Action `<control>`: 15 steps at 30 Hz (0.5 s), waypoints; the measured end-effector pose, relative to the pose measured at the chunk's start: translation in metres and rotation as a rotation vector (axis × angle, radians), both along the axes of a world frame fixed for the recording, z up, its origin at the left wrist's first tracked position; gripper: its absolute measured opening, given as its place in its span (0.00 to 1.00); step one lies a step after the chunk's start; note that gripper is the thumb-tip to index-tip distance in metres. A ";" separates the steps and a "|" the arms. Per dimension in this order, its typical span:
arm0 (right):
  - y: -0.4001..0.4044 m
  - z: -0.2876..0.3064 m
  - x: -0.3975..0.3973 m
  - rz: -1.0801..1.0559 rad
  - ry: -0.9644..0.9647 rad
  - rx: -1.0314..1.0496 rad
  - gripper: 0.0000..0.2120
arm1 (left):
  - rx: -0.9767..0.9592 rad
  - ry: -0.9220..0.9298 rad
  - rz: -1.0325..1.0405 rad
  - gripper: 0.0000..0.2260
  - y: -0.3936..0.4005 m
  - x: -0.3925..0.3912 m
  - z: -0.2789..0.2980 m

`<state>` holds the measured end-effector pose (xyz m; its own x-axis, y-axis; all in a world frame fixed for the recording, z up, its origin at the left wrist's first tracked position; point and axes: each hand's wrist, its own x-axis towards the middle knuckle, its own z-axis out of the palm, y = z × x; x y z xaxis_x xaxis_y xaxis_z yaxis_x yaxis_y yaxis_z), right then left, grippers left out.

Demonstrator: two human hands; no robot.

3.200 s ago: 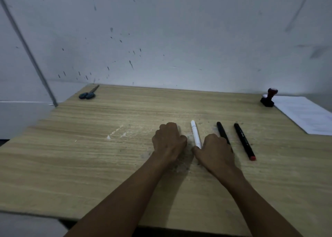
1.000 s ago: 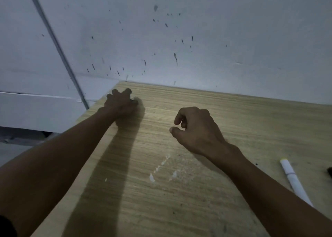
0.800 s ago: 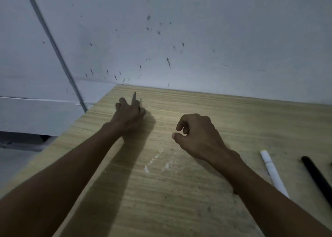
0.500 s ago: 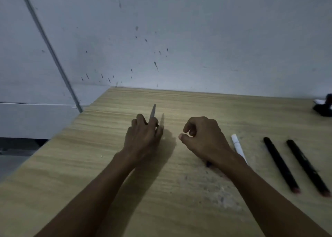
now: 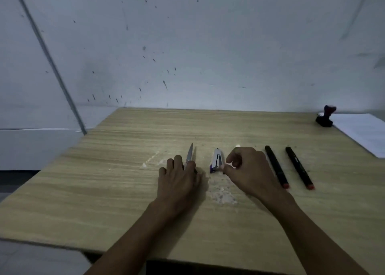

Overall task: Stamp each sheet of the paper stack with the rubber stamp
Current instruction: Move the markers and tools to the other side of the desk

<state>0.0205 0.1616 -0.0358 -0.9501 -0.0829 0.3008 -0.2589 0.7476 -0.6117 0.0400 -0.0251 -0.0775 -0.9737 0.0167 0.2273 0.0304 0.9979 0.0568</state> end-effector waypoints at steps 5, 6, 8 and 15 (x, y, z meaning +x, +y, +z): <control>0.013 -0.002 0.008 -0.009 0.005 -0.030 0.07 | -0.025 -0.003 0.039 0.19 0.009 0.002 -0.002; 0.016 -0.002 0.010 -0.013 0.011 -0.030 0.07 | -0.028 -0.004 0.043 0.19 0.010 0.003 -0.002; 0.019 -0.001 0.012 -0.013 0.020 -0.024 0.08 | -0.031 0.009 0.056 0.20 0.010 0.004 -0.004; 0.026 0.001 0.020 -0.008 0.037 -0.036 0.07 | -0.010 0.037 0.044 0.19 0.010 0.010 -0.005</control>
